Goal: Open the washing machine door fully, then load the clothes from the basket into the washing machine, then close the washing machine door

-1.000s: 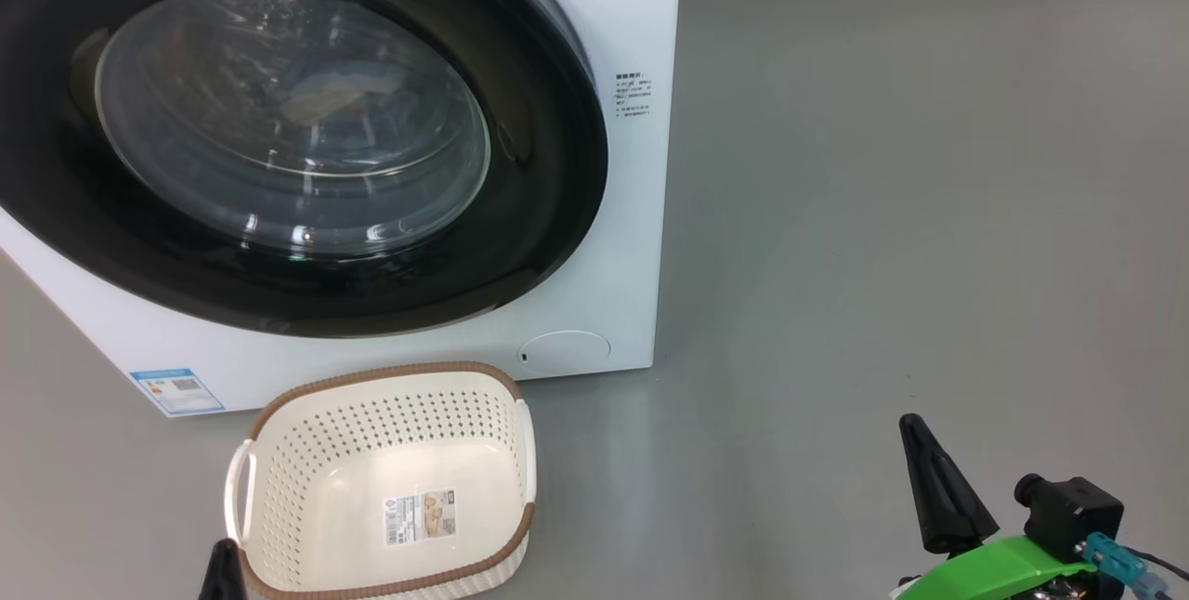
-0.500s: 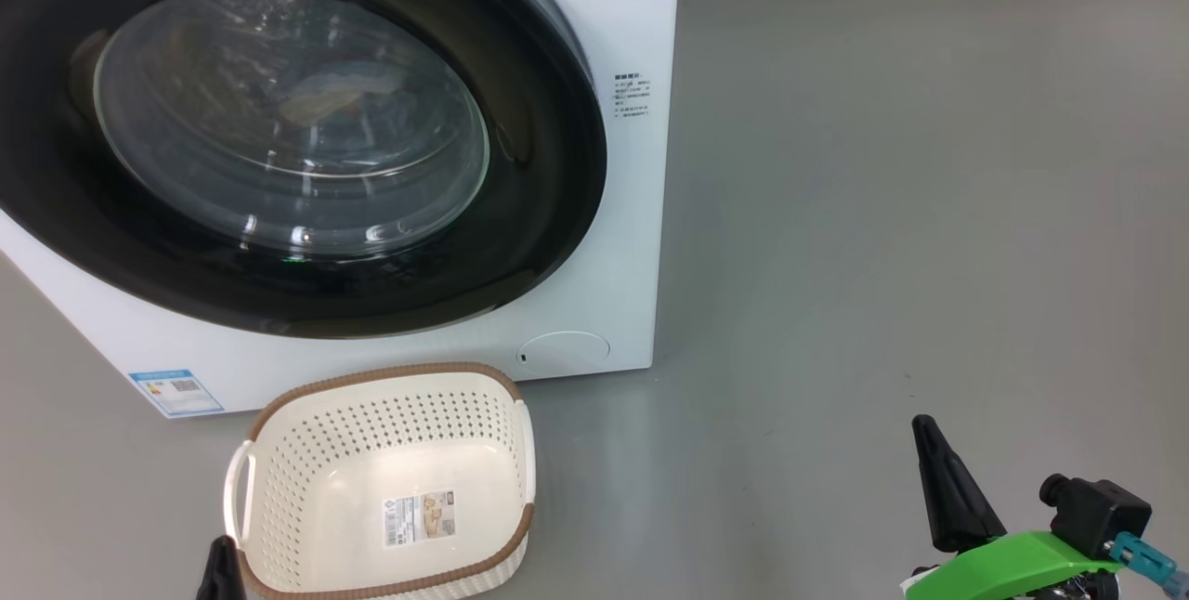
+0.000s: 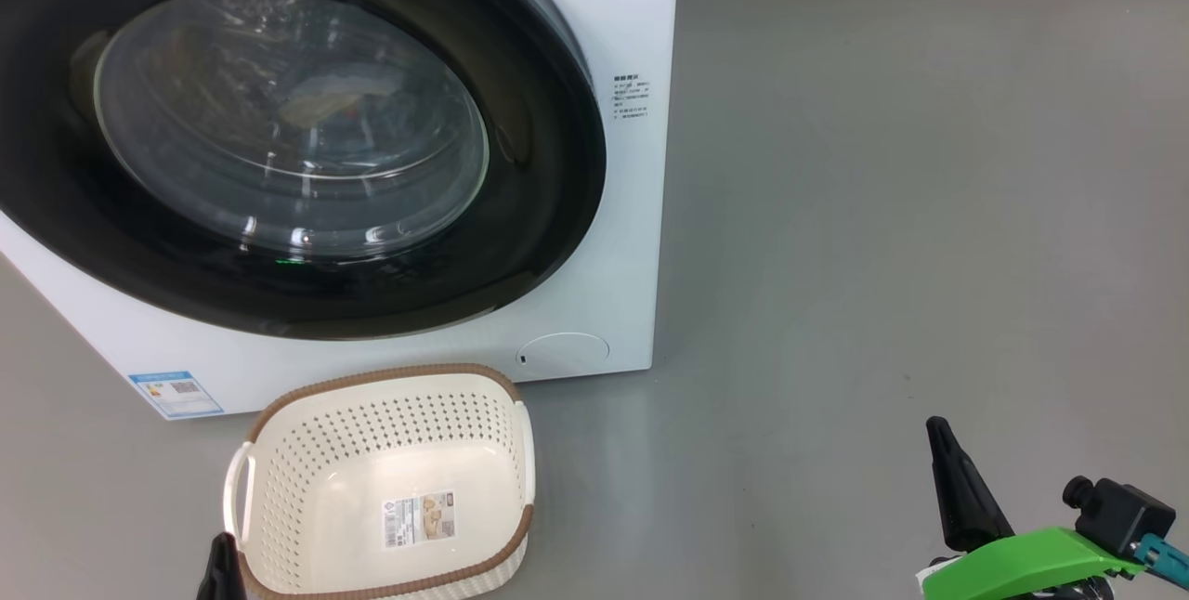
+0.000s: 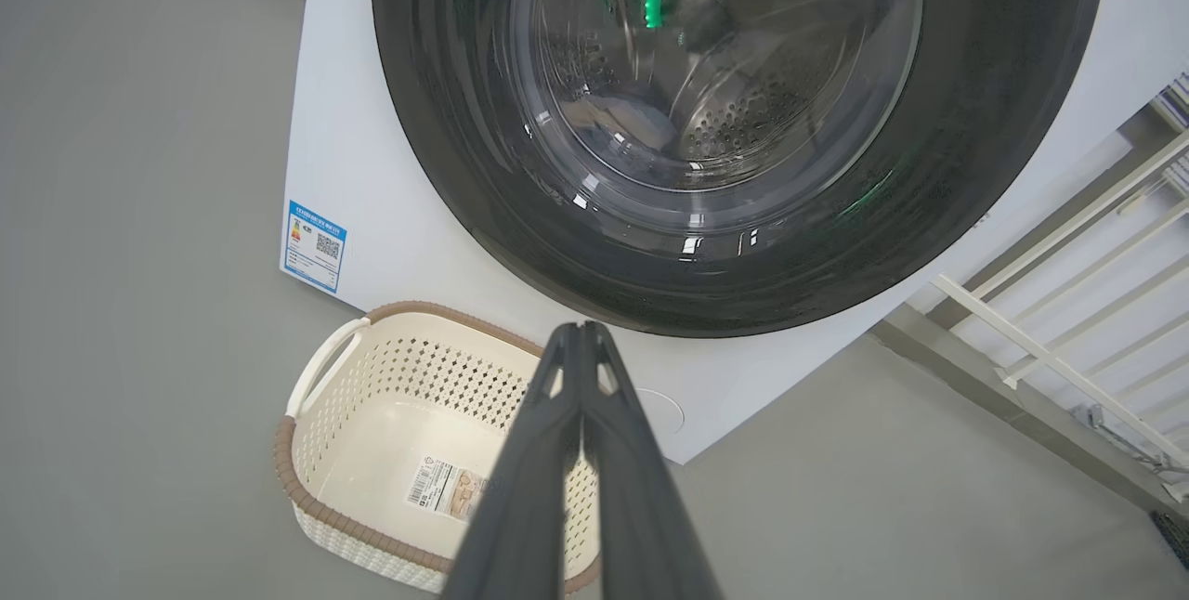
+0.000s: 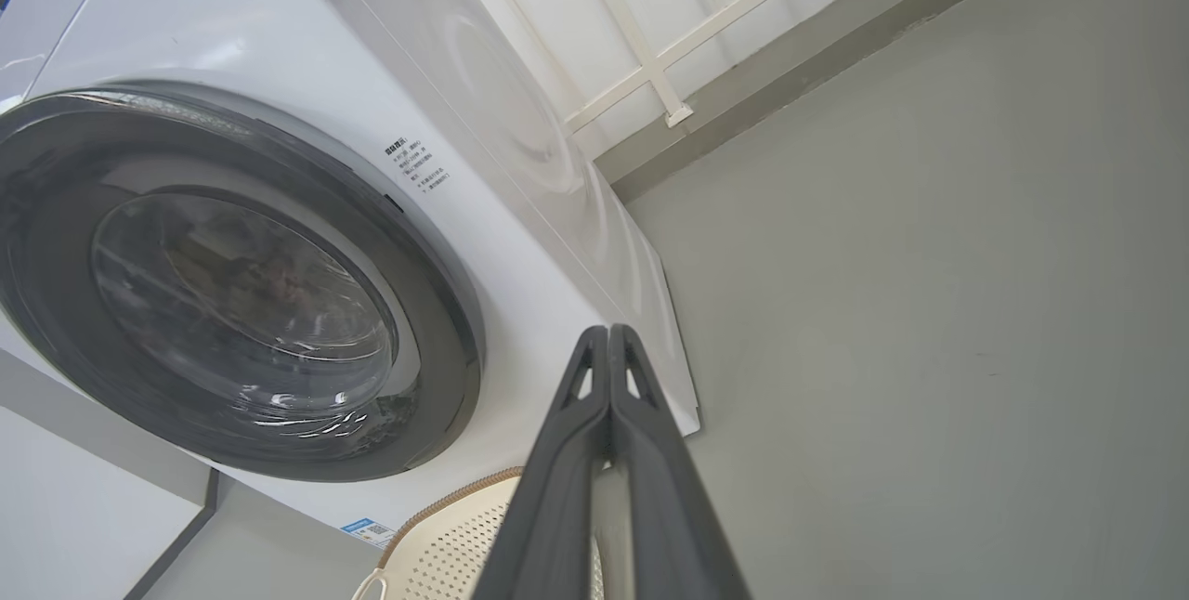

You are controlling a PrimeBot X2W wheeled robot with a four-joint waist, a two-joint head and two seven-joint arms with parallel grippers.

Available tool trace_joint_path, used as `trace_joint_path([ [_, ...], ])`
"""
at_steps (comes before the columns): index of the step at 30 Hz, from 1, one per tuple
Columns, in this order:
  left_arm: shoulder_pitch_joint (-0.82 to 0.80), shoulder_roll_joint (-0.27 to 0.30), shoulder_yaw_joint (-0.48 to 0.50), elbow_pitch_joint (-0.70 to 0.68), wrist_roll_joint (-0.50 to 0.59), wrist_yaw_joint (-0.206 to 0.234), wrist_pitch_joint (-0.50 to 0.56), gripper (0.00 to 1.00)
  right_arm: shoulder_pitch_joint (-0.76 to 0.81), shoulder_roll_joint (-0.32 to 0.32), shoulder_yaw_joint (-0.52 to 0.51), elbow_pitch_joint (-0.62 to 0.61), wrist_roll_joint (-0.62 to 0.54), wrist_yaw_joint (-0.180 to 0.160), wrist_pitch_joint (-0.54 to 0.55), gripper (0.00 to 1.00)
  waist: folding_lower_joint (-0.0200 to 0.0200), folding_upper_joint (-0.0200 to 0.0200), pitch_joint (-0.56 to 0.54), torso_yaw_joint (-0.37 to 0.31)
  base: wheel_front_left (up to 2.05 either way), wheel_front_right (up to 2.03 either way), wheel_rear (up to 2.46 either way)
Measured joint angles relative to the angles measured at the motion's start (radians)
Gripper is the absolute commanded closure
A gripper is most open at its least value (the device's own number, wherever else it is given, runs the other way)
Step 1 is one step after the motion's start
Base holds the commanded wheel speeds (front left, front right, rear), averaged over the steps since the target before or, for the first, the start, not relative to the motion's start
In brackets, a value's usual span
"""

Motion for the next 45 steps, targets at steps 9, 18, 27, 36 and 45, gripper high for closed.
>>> trace_joint_path([
  [9,-0.022,0.004,0.004,0.013,-0.105,-0.011,0.026,1.00,-0.001,0.000,-0.007,0.002,0.106,0.000,0.025,1.00,0.0000,0.0000,-0.001,-0.001,0.00,0.00,0.00],
  [18,-0.041,0.007,0.007,0.028,-0.202,-0.023,0.048,1.00,-0.005,-0.001,-0.013,0.005,0.201,0.000,0.051,1.00,0.0000,0.0000,-0.003,-0.002,0.00,0.00,0.00],
  [27,-0.061,0.008,0.009,0.039,-0.303,-0.025,0.074,1.00,-0.007,-0.002,-0.021,0.007,0.302,0.000,0.073,1.00,-0.0001,0.0000,-0.004,-0.002,0.00,0.00,0.00],
  [36,-0.081,0.009,0.011,0.055,-0.405,-0.033,0.101,1.00,-0.008,-0.002,-0.034,0.010,0.405,0.000,0.100,1.00,0.0000,0.0000,-0.006,-0.003,0.00,0.00,0.00],
  [45,-0.102,0.011,0.014,0.068,-0.500,-0.041,0.127,1.00,-0.012,-0.002,-0.041,0.012,0.496,-0.001,0.124,1.00,-0.0001,0.0000,-0.007,-0.004,0.00,0.00,0.00],
])
